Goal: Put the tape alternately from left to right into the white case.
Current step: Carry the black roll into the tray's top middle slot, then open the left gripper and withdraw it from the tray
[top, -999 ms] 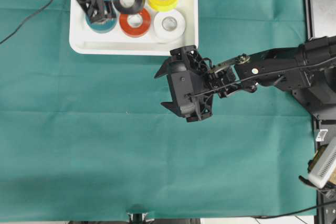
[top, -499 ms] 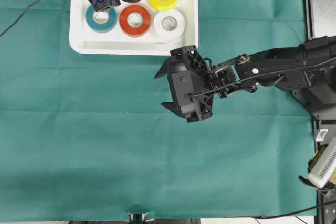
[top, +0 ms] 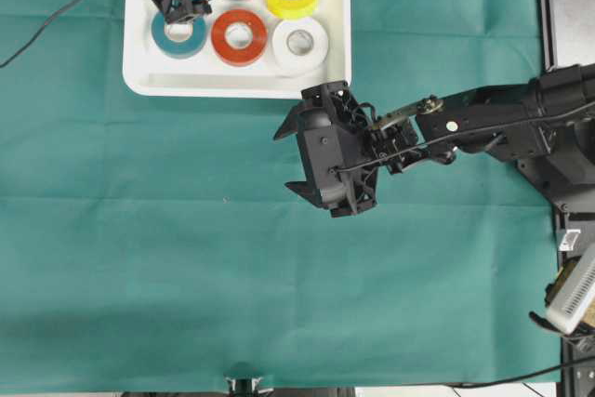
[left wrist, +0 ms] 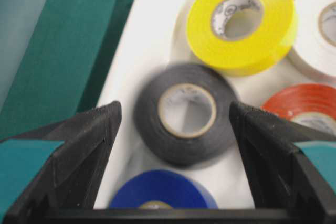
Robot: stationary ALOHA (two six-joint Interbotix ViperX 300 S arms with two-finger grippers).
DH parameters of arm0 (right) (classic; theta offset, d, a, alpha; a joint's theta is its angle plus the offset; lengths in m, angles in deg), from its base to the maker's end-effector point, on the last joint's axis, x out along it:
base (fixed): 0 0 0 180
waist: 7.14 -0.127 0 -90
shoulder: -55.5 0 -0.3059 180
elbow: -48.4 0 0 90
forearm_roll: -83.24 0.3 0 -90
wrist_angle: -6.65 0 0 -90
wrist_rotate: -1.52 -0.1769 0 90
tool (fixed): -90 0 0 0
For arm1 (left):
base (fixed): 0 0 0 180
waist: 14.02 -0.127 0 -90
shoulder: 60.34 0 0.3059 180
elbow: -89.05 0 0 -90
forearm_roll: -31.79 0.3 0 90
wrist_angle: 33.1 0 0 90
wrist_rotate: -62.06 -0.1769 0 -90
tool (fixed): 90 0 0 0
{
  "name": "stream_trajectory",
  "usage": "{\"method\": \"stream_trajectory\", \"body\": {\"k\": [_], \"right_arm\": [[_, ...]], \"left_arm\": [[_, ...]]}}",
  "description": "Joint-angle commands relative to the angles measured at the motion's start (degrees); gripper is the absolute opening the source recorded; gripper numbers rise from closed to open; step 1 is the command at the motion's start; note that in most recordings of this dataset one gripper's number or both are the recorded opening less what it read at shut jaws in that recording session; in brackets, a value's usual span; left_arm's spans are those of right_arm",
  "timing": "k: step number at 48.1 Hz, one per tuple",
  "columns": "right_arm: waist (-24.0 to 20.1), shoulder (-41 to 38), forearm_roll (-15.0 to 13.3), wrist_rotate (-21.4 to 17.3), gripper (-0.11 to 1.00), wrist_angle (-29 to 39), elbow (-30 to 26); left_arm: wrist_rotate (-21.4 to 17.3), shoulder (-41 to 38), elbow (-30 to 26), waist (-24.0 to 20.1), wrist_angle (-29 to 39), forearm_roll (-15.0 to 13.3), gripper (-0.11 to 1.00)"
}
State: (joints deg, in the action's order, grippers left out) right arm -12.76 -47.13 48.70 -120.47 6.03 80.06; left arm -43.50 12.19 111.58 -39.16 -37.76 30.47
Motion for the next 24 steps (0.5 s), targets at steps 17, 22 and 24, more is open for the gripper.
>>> {"method": "stream_trajectory", "body": {"k": [17, 22, 24], "right_arm": [[-0.2, 1.6, -0.1, 0.0, 0.58, -0.4, -0.4], [-0.2, 1.6, -0.1, 0.0, 0.58, -0.4, -0.4], [-0.2, 1.5, -0.1, 0.0, 0.58, -0.4, -0.4]], "left_arm": [[0.4, 7.9, 4.7, 8.6, -0.3, 0.0, 0.84], [0.4, 8.7, 5.5, 11.3, -0.2, 0.0, 0.84], [0.4, 9.0, 5.8, 12.4, -0.3, 0.0, 0.84]]}}
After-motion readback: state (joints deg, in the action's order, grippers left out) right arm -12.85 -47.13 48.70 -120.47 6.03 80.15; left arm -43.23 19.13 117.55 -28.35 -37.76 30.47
